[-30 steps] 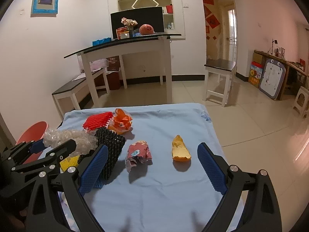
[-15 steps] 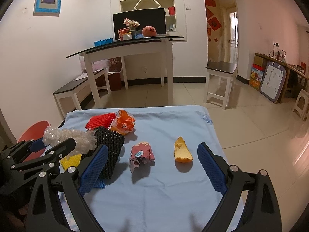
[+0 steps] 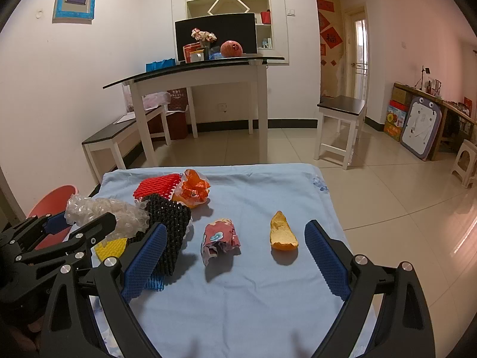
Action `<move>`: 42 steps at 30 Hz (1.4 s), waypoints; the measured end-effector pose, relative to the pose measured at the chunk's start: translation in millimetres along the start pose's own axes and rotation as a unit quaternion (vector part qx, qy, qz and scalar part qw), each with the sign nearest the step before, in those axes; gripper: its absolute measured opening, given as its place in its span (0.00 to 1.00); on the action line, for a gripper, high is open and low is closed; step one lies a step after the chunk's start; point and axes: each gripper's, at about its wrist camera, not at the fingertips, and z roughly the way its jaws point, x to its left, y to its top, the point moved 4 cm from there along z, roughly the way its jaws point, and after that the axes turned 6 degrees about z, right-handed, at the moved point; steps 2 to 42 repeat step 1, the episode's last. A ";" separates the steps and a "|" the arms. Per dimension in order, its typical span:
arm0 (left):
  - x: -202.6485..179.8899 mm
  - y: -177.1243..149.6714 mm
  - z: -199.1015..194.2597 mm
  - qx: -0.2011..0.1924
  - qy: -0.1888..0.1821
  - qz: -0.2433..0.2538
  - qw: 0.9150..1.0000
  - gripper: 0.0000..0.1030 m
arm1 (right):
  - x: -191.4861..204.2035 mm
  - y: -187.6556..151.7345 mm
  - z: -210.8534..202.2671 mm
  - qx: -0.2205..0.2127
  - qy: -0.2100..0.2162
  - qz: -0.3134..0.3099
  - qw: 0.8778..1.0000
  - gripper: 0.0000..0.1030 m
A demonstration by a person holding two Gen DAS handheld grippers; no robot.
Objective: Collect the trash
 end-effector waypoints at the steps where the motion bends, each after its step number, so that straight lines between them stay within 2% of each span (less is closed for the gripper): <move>1: 0.1 0.1 -0.3 -0.001 0.001 0.001 1.000 0.58 | 0.2 -0.1 -0.4 0.000 0.000 0.000 1.000 0.89; 42: 0.1 0.1 -0.3 -0.001 0.001 0.001 1.000 0.58 | 0.2 -0.1 -0.4 0.000 0.000 0.000 1.000 0.89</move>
